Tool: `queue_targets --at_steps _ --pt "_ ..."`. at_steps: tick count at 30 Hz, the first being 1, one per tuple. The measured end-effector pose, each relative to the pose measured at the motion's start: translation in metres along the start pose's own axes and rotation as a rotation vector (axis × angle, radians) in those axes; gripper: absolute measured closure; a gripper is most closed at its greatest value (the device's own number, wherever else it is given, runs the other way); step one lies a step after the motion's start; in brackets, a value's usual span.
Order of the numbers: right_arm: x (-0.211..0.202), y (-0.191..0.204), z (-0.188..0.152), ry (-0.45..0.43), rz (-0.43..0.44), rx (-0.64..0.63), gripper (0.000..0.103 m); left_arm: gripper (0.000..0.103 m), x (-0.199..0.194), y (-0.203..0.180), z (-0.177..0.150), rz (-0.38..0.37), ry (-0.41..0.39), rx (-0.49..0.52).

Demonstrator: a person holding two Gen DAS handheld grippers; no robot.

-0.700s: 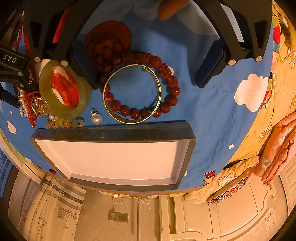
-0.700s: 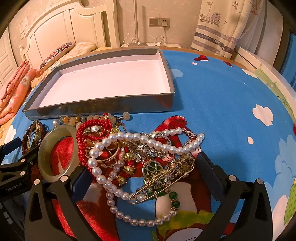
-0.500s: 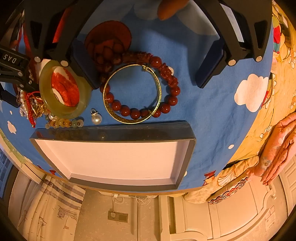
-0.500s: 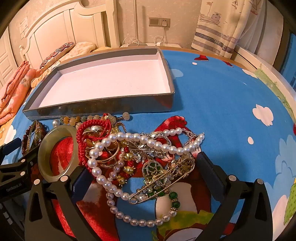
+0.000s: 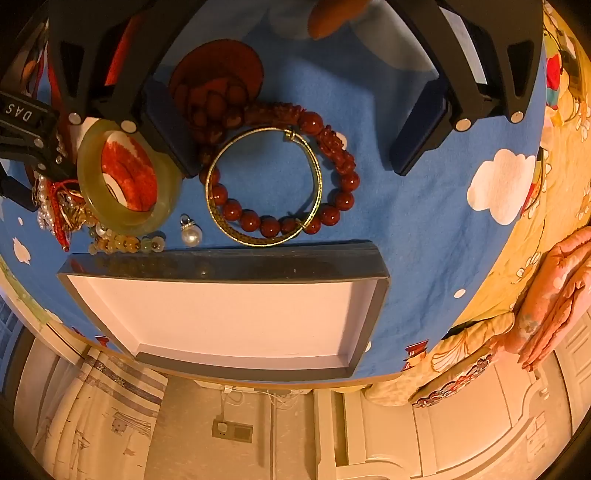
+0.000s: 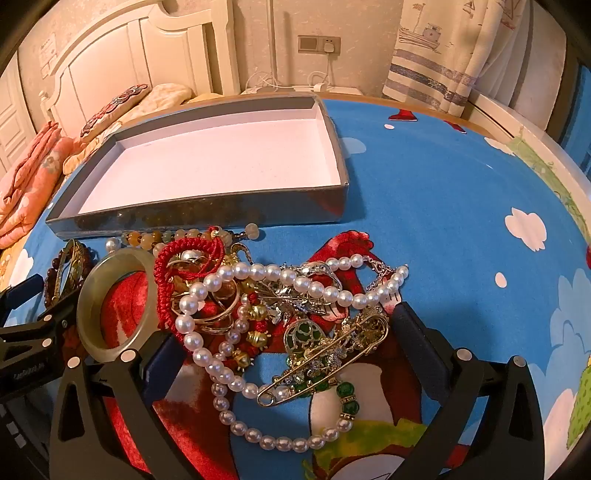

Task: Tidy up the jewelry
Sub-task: 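Move the left tool toward the green jade bangle, then grasp the green jade bangle with the left tool while the right tool grasps the pearl necklace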

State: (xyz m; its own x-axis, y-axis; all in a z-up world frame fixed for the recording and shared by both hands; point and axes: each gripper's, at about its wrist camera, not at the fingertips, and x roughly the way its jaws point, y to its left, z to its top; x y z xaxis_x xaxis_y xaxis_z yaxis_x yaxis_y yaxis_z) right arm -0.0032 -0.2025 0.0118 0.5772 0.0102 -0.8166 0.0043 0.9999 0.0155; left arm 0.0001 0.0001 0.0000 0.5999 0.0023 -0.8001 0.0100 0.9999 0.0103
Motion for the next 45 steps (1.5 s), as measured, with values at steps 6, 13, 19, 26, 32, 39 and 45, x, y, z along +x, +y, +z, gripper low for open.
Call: queue_targets --at_steps 6,13,19,26,32,39,45 --pt "-0.001 -0.001 -0.001 0.002 0.012 -0.010 0.004 0.002 0.001 0.002 0.002 0.001 0.000 -0.003" --pt "-0.004 -0.002 -0.005 0.039 0.050 -0.060 0.004 0.002 0.001 0.002 0.002 0.001 0.001 -0.001" --pt "-0.011 -0.012 -0.009 0.073 0.150 -0.140 0.004 0.002 0.001 0.001 0.002 0.003 0.002 -0.002" --pt "-0.022 -0.028 -0.019 0.076 0.259 -0.153 0.004 0.002 -0.004 0.010 -0.004 -0.006 0.015 0.009" --pt "-0.025 -0.033 -0.022 0.086 0.313 -0.212 0.004 0.002 -0.028 0.019 -0.031 -0.119 -0.014 0.010" --pt "-0.023 -0.042 -0.017 0.081 0.356 -0.185 0.004 0.012 -0.054 0.034 -0.034 -0.132 -0.119 -0.050" --pt "-0.027 -0.055 -0.017 0.051 0.385 -0.126 0.005 0.014 -0.061 0.000 -0.012 -0.180 -0.141 0.070"
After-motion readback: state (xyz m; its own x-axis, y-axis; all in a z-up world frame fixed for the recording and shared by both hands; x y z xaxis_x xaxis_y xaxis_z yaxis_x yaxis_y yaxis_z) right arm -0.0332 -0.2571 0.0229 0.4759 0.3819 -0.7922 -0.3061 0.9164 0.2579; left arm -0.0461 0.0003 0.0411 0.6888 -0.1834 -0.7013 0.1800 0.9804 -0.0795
